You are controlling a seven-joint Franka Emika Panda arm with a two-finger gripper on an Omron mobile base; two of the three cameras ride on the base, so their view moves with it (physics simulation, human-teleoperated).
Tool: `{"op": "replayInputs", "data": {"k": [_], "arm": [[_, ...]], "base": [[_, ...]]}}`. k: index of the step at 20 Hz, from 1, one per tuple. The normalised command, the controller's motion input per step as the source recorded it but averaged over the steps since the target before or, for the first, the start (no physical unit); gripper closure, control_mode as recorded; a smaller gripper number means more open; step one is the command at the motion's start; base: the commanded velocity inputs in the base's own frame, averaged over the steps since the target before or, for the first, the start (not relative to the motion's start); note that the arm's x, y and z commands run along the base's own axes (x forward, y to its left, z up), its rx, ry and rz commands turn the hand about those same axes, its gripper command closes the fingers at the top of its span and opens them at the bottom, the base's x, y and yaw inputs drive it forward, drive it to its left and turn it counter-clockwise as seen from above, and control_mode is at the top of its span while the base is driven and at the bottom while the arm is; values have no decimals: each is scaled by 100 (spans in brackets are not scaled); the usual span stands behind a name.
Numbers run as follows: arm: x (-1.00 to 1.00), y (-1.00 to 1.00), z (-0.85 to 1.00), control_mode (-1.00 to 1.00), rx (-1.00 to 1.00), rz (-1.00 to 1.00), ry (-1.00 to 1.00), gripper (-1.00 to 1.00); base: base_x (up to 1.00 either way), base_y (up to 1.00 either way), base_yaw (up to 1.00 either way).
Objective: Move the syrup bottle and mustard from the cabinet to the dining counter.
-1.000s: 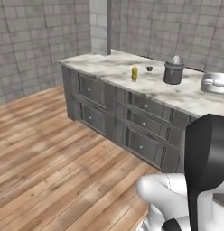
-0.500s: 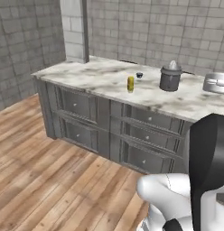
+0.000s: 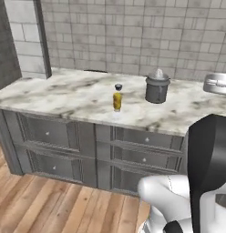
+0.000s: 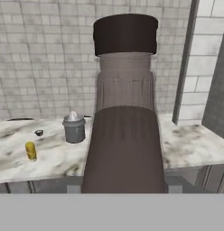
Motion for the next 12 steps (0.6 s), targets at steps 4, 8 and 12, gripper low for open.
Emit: {"op": "replayInputs", "data": {"k": [4,8,12], "arm": [[0,0,0,100,0,0,0,100],[0,0,0,100,0,0,0,100],[0,0,0,100,0,0,0,100]], "base": [[99,1,-42],[96,6,-38],[92,12,-34]]}}
